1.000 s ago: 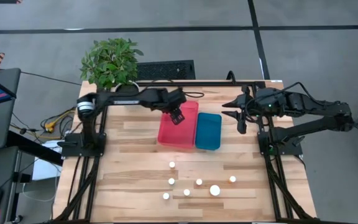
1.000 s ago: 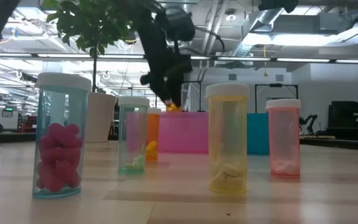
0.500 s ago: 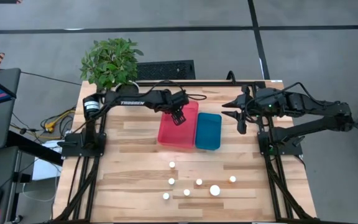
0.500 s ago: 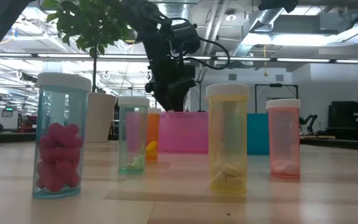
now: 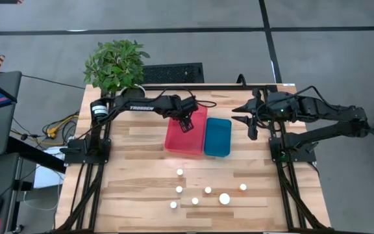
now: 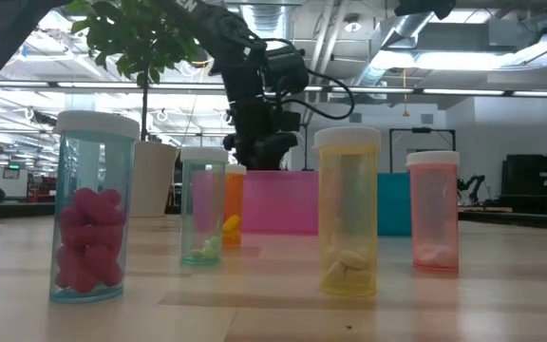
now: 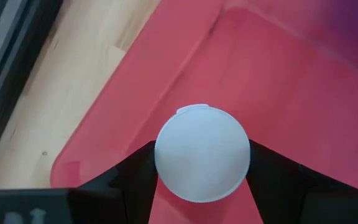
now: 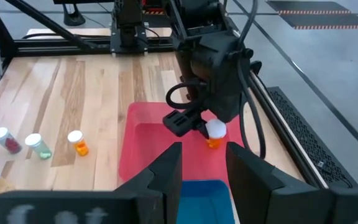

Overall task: Pick and place medicine bottles into bin by pill shape (circle, oval)
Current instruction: Put the big orange pill bottle into the red bin, then put the small orange pill bottle into the red bin

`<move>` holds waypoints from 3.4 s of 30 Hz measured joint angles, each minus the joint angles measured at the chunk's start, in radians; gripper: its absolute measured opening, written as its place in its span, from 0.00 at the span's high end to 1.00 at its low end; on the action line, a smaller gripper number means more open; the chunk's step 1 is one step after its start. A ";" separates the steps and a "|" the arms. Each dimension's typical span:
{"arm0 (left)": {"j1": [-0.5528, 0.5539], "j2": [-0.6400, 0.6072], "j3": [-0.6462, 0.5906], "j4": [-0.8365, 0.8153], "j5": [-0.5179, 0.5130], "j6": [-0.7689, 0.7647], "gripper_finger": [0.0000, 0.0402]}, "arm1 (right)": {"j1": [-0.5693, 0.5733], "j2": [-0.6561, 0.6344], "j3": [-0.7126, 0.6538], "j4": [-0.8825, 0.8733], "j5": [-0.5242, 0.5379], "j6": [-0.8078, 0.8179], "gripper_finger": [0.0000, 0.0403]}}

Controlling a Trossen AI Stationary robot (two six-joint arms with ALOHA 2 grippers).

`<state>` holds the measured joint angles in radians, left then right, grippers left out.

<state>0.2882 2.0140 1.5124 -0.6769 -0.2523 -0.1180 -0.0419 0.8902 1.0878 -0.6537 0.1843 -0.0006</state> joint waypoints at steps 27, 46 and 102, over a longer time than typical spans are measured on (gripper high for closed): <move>-0.066 -0.193 0.204 -0.331 0.143 -0.036 0.18 | 0.000 0.000 0.000 -0.006 -0.002 0.001 0.66; -0.500 -0.438 0.011 -0.224 0.061 -0.139 0.18 | 0.000 0.000 0.000 -0.023 -0.002 0.001 0.66; -0.607 -0.264 -0.475 0.458 0.089 -0.148 0.44 | 0.000 0.000 0.000 -0.039 -0.002 0.038 0.66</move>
<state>-0.3189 1.7498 1.0378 -0.2188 -0.1636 -0.2658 -0.0422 0.8898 1.0878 -0.6926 0.1825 0.0372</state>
